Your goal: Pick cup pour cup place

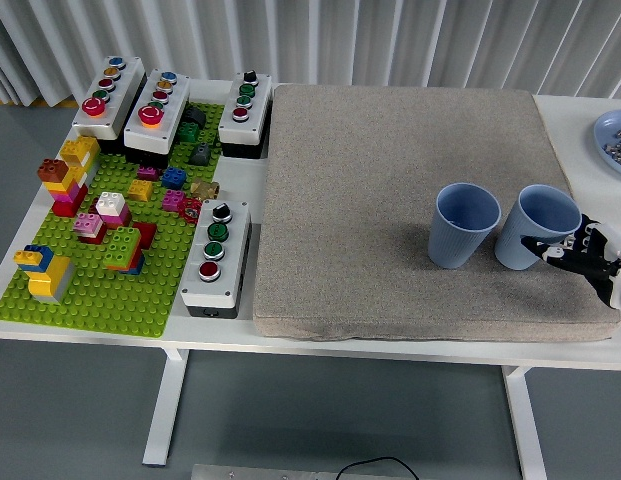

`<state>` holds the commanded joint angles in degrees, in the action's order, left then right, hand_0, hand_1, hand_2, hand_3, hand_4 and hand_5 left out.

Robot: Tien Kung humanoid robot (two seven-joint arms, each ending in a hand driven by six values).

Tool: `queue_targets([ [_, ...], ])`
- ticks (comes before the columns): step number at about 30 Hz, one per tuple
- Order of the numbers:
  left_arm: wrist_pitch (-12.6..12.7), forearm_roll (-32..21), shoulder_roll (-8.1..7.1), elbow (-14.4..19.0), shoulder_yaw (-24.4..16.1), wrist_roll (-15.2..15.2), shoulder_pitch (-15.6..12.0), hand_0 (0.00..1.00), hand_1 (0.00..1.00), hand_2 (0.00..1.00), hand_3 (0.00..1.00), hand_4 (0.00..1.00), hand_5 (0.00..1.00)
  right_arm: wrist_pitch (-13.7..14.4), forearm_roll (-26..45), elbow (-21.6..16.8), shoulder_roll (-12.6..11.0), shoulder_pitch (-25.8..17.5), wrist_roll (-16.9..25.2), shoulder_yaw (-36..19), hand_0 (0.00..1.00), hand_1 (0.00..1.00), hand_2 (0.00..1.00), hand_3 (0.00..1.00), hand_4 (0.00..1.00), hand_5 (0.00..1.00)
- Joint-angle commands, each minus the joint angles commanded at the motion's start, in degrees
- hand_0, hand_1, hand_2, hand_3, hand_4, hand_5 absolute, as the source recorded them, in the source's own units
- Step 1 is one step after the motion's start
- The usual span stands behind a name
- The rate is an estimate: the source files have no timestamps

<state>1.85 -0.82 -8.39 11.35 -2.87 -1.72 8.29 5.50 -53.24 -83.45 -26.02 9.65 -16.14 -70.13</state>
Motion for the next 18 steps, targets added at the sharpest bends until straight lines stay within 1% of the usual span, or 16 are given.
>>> queue_targets([
  [3, 0.0, -0.1, -0.01, 0.0, 0.0, 0.0, 0.0, 0.701, 0.711, 0.718, 0.625, 0.495, 0.930, -0.5, -0.7, -0.1, 0.0, 0.0, -0.2, -0.1, 0.899, 0.828, 0.840, 0.893, 0.825, 0.282],
  [4, 0.0, -0.2, 0.01, 0.0, 0.1, 0.0, 0.0, 0.702, 0.711, 0.718, 0.625, 0.493, 0.928, -0.5, -0.7, -0.1, 0.0, 0.0, -0.1, -0.2, 0.906, 0.833, 0.862, 0.907, 0.830, 0.282],
  [9, 0.0, -0.1, 0.02, 0.0, 0.1, 0.0, 0.1, 0.702, 0.711, 0.718, 0.625, 0.493, 0.928, -0.4, -0.5, 0.3, 0.2, 0.3, 0.0, -0.4, 0.906, 0.833, 0.862, 0.907, 0.830, 0.282],
  [10, 0.0, -0.2, 0.03, 0.0, 0.2, 0.1, 0.1, 0.702, 0.711, 0.716, 0.625, 0.493, 0.928, -0.2, -0.4, 0.5, 0.3, 0.4, 0.1, -0.4, 0.908, 0.846, 0.890, 0.941, 0.828, 0.282],
  [14, 0.0, -0.4, 0.06, 0.0, 0.2, 0.1, 0.1, 0.702, 0.711, 0.716, 0.625, 0.493, 0.928, 0.2, -0.4, 0.8, 0.6, 0.8, 0.4, -0.8, 0.908, 0.846, 0.890, 0.941, 0.828, 0.282],
  [18, 0.0, -0.6, 0.04, 0.0, 0.4, 0.2, 0.1, 0.702, 0.711, 0.716, 0.625, 0.494, 0.929, -0.1, -0.7, 0.3, 0.4, 0.8, 0.1, -1.2, 0.911, 0.849, 0.899, 0.953, 0.831, 0.280],
])
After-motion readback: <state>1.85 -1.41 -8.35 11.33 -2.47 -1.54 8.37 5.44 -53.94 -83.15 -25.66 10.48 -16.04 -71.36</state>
